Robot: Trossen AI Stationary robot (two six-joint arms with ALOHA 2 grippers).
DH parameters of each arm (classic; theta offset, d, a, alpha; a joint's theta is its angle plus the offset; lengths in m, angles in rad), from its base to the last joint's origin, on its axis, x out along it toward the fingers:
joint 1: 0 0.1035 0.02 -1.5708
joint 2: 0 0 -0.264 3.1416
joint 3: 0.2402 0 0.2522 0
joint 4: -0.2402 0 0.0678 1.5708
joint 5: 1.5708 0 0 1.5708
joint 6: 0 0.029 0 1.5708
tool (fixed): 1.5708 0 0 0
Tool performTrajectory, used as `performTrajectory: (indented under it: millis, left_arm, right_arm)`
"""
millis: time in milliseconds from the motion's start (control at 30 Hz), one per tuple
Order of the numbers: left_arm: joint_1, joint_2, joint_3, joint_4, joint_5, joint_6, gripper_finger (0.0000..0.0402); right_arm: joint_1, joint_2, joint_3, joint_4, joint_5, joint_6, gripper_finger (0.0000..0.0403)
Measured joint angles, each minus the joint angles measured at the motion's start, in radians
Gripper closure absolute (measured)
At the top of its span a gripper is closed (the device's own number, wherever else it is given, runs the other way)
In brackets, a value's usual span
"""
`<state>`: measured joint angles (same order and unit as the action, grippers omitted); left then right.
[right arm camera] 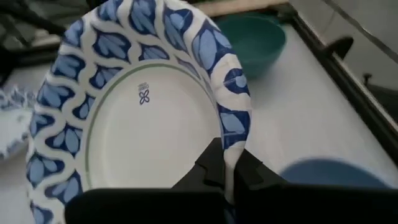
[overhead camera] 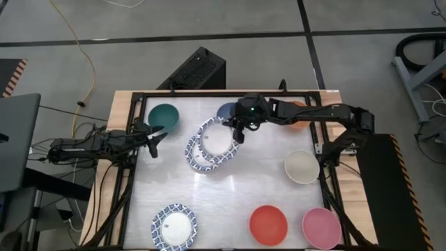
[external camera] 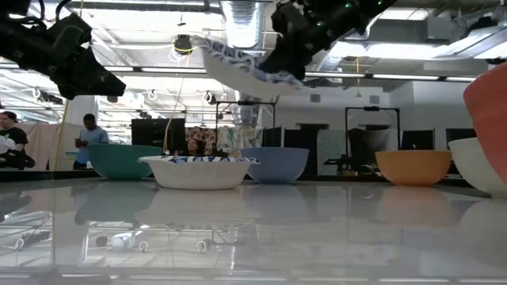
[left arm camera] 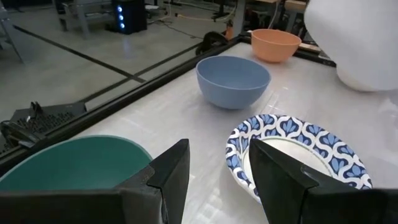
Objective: Nest bowls inside each other
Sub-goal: Stack the top-right blue patterned bowl on top of the top-left blue patterned bowl
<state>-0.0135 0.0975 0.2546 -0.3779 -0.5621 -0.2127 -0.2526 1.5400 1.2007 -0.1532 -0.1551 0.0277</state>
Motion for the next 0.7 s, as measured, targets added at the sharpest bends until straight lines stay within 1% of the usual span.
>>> performTrajectory:
  millis: [100, 267, 467, 533, 633, 700]
  left_arm:
    - [0.000, 0.000, 0.000, 0.002, 0.000, 0.003, 0.0246]
    - [0.000, 0.000, 0.000, 0.005, 0.000, 0.017, 0.0246]
    - [0.000, 0.000, 0.000, 0.002, 0.005, 0.017, 0.0246]
    - [0.000, 0.000, 0.000, 0.002, 0.006, 0.017, 0.0246]
    - [0.000, 0.000, 0.000, 0.002, 0.007, 0.017, 0.0246]
    - [0.000, 0.000, 0.000, 0.001, 0.008, 0.017, 0.0246]
  right_arm:
    - [-0.007, 0.047, 0.027, 0.010, 0.004, 0.056, 0.0388]
    - [-0.012, 0.165, 0.129, 0.001, 0.001, 0.131, 0.0388]
    - [-0.012, 0.296, 0.285, -0.174, -0.002, 0.151, 0.0388]
    - [-0.012, 0.332, 0.325, -0.204, -0.004, 0.151, 0.0388]
    - [-0.012, 0.376, 0.354, -0.225, -0.009, 0.148, 0.0388]
    - [-0.019, 0.384, 0.356, -0.232, -0.031, 0.148, 0.0388]
